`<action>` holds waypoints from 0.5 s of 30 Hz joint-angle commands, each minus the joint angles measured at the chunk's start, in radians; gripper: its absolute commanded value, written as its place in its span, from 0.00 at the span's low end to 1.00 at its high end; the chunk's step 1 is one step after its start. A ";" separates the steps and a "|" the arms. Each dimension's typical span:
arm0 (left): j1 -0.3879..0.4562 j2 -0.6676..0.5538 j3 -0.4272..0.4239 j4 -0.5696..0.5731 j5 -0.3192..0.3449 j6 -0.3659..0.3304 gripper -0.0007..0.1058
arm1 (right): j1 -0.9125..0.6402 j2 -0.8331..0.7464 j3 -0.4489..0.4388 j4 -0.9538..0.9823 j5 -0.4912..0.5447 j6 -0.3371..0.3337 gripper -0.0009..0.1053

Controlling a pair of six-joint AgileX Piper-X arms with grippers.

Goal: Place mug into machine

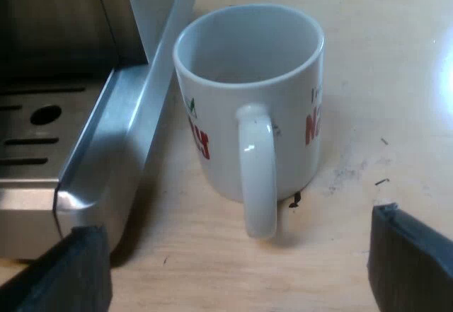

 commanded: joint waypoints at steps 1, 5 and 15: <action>-0.006 -0.004 -0.009 -0.020 0.005 0.004 0.75 | -0.003 0.068 -0.001 -0.083 0.001 -0.009 0.73; -0.006 -0.004 -0.009 -0.020 0.005 0.004 0.75 | -0.003 0.151 -0.001 -0.155 0.001 -0.009 0.73; -0.006 -0.004 -0.009 -0.020 0.005 0.004 0.75 | -0.003 0.406 -0.001 -0.451 0.006 -0.006 0.73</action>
